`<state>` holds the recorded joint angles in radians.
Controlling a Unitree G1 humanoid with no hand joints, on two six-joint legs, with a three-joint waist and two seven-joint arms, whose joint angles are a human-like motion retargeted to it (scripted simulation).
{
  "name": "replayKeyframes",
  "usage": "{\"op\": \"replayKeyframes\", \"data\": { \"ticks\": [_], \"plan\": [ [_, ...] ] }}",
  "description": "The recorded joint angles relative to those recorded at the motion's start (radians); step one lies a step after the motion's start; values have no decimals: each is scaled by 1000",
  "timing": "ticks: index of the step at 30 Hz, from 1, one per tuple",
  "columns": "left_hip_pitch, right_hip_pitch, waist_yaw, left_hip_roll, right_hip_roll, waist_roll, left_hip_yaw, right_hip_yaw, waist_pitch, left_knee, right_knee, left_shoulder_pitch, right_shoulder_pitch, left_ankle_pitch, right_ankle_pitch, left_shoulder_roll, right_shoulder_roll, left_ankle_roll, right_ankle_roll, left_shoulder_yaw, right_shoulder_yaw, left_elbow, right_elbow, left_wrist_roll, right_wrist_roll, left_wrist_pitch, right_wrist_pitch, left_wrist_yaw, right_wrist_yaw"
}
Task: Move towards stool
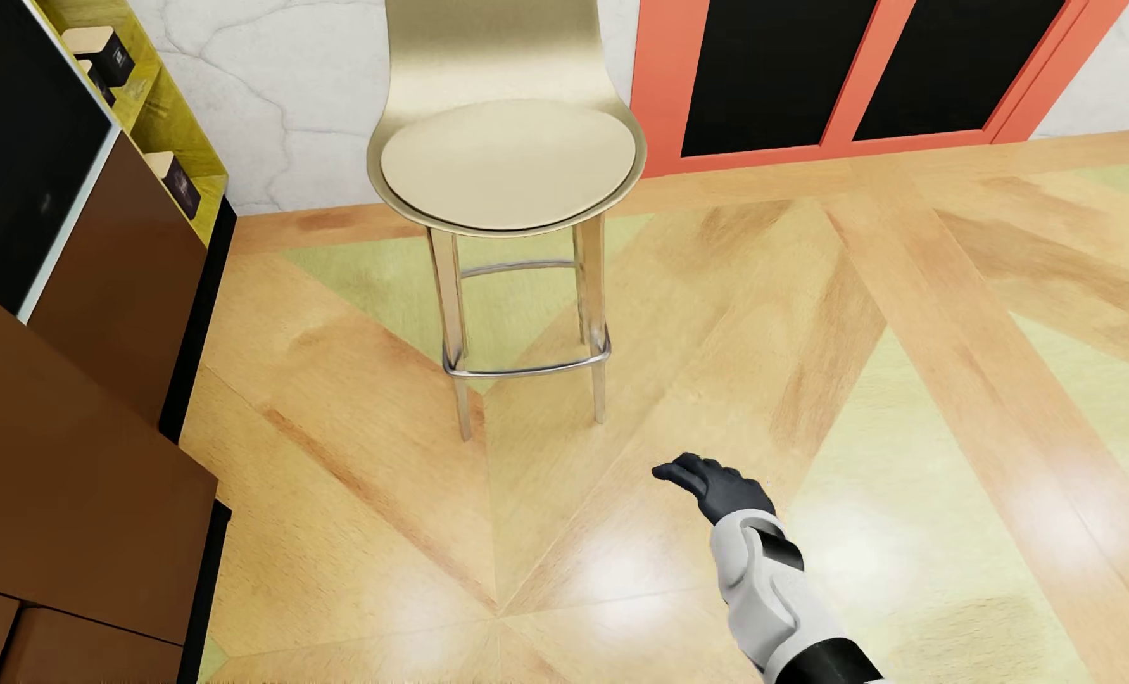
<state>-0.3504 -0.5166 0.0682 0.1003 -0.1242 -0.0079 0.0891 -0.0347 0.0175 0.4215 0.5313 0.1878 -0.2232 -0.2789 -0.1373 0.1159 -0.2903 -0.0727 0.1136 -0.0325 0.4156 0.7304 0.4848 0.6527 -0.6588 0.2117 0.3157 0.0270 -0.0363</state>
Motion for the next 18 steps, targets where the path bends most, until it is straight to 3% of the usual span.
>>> {"op": "replayKeyframes", "data": {
  "ticks": [2, 4, 6, 8, 11, 13, 14, 17, 18],
  "plan": [
    [5, 24, -7, -22, -64, -16, -9, -87, -4, -23, 132, -9, 92, -3, -26, 2, 11, -21, -36, -6, 36, -6, 128, 11, -42, -4, 49, -12, 83],
    [7, 119, -12, -43, -89, -28, -35, -149, -13, -41, 36, -17, 212, -12, -91, -7, 50, -43, -37, 21, -12, -32, 232, 1, 32, -9, 66, 4, 99],
    [15, 214, -18, -56, -88, -36, -71, -206, -22, -46, -96, 1, 312, -9, -106, -12, 103, -22, -40, 69, -72, -44, 332, -31, 117, -33, 102, 47, 84],
    [26, 266, -22, -56, -75, -34, -83, -223, -27, -46, -174, 11, 361, -10, -83, -32, 147, -8, -39, 127, -48, -22, 432, -53, 135, -34, 131, 79, 80],
    [45, 276, -32, -52, -71, -27, -74, -215, -29, -50, -177, 19, 386, -4, -88, -76, 153, 4, -38, 187, -7, 27, 475, -58, 144, -13, 114, 67, 155],
    [58, 276, -42, -52, -73, -23, -65, -207, -29, -53, -160, 16, 387, -4, -98, -84, 143, 10, -37, 176, -36, 75, 443, -24, 162, 0, 98, 32, 115],
    [66, 280, -47, -52, -73, -21, -61, -203, -30, -56, -159, 8, 383, -4, -99, -85, 138, 12, -37, 162, -42, 98, 418, 1, 154, 10, 88, 10, 79],
    [90, 298, -58, -50, -71, -17, -45, -191, -31, -61, -170, -5, 320, -10, -99, -91, 107, 13, -36, 145, 45, 107, 378, 38, 33, 25, 55, -17, 47],
    [94, 300, -59, -48, -69, -16, -39, -185, -31, -59, -171, -7, 300, -14, -99, -90, 109, 13, -36, 148, 35, 97, 362, 41, 36, 21, 56, -9, 43]
  ]
}}
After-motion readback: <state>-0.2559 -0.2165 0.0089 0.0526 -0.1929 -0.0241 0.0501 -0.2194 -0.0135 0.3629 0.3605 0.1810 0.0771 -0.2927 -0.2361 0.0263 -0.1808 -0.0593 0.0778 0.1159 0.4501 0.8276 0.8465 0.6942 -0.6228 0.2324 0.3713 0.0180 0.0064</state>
